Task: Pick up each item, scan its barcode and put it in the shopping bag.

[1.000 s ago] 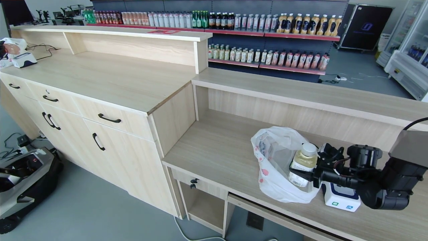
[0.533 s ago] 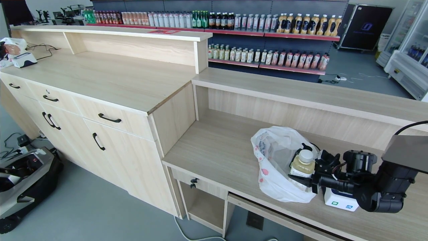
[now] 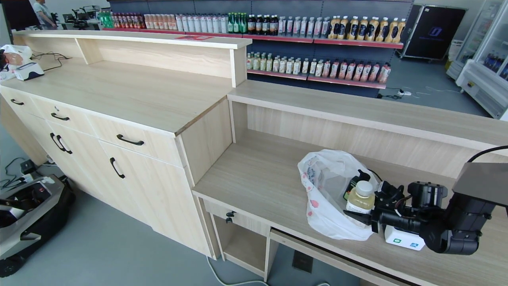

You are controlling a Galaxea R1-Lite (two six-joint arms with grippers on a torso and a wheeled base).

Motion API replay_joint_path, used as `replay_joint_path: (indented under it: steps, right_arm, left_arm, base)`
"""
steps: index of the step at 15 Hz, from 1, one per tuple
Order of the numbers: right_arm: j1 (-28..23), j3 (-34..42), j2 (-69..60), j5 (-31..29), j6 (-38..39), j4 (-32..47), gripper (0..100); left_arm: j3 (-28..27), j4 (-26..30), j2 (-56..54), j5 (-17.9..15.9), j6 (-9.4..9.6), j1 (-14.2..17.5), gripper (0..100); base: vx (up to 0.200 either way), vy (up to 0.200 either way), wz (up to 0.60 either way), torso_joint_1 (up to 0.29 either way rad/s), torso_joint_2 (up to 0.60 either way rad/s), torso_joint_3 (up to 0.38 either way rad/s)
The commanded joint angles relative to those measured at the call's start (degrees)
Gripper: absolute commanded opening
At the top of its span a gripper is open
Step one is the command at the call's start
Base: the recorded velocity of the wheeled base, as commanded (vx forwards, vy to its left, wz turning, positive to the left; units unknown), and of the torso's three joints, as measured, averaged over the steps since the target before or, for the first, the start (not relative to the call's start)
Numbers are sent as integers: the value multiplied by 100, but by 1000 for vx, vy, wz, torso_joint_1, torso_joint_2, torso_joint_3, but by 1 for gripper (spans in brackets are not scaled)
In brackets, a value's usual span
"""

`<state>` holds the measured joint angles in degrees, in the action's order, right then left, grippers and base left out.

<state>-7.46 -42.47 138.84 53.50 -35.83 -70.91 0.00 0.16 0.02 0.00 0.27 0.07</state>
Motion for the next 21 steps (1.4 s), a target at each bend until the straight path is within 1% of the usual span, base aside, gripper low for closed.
replay_joint_path:
  steps: [1,6,7,8,9,12,13,16,18,19,20,21]
  right_arm:
    - [-1,-7,3,-7,-3,-2,0]
    - [-10,-24,47,-7,-3,34,0]
    - [-36,-33,38,-7,6,34,100]
    - [-54,-42,12,-15,32,42,100]
    - [-63,-51,-164,-15,76,262,100]
    - [-54,-77,-1192,-15,770,1044,100]
    - [-63,-68,-1579,-24,858,1238,100]
    - [-317,116,-2528,-42,858,1721,100]
    - [-678,239,-3319,-59,841,2336,100]
    - [-801,275,-3645,-121,814,2670,100]
    - [-862,301,-3812,-191,726,2811,100]
    - [-959,327,-4058,-437,524,2978,100]
  left_arm:
    - [0,2,-2,0,0,1,100]
    - [0,2,-2,0,0,1,100]
    - [0,2,-2,0,0,1,100]
    - [0,-7,-2,0,0,1,100]
    - [0,2,-2,0,0,1,100]
    - [0,2,-2,0,0,1,100]
    - [0,-7,-2,0,0,1,100]
    - [0,-7,-2,0,0,1,100]
    - [0,-7,-2,0,0,1,100]
    - [0,2,-2,0,0,1,100]
    - [0,2,-2,0,0,1,100]
    - [0,2,-2,0,0,1,100]
  base:
    - [0,0,0,0,0,0]
    - [0,0,0,0,0,0]
    - [0,0,0,0,0,0]
    - [0,0,0,0,0,0]
    - [0,0,0,0,0,0]
    - [0,0,0,0,0,0]
    - [0,0,0,0,0,0]
    - [0,0,0,0,0,0]
    - [0,0,0,0,0,0]
    - [0,0,0,0,0,0]
    - [0,0,0,0,0,0]
    - [0,0,0,0,0,0]
